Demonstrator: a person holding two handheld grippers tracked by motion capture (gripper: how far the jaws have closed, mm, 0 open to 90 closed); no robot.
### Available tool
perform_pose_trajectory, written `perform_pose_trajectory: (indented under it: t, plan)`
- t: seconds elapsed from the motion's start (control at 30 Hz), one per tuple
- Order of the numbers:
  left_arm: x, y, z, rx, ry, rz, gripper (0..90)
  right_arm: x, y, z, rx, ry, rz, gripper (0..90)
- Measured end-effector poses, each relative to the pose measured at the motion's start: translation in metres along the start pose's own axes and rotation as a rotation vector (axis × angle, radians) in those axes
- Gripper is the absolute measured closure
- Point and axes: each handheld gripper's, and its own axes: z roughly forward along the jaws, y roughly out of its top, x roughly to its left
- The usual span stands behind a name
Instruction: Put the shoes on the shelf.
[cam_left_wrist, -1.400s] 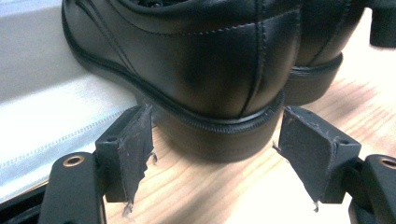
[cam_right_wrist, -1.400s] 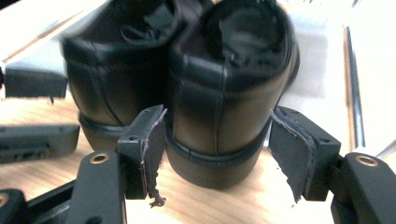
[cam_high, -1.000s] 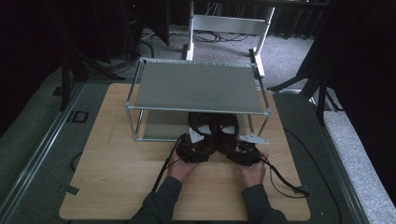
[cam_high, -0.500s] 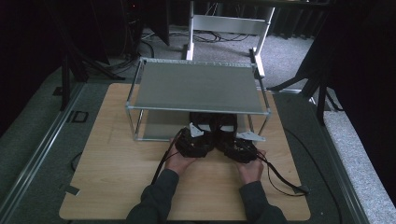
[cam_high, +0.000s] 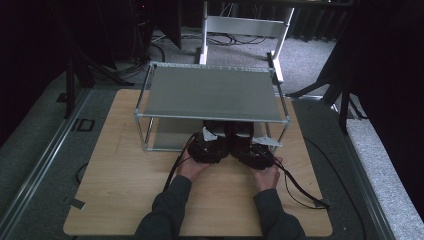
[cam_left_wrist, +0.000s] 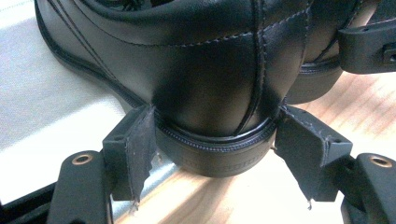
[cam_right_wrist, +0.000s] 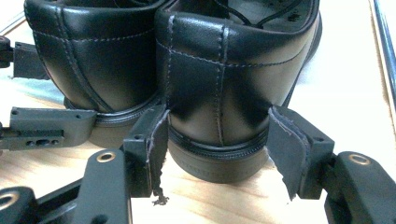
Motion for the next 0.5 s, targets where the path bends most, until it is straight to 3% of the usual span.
perform_pose_trajectory:
  t: [0.5]
  plan:
    - [0.0021,0.0053,0.0061,0.014,0.023,-0.005,30.3,-0.0066,0.0020,0.0029,0.007,0.011,-0.011,40.0]
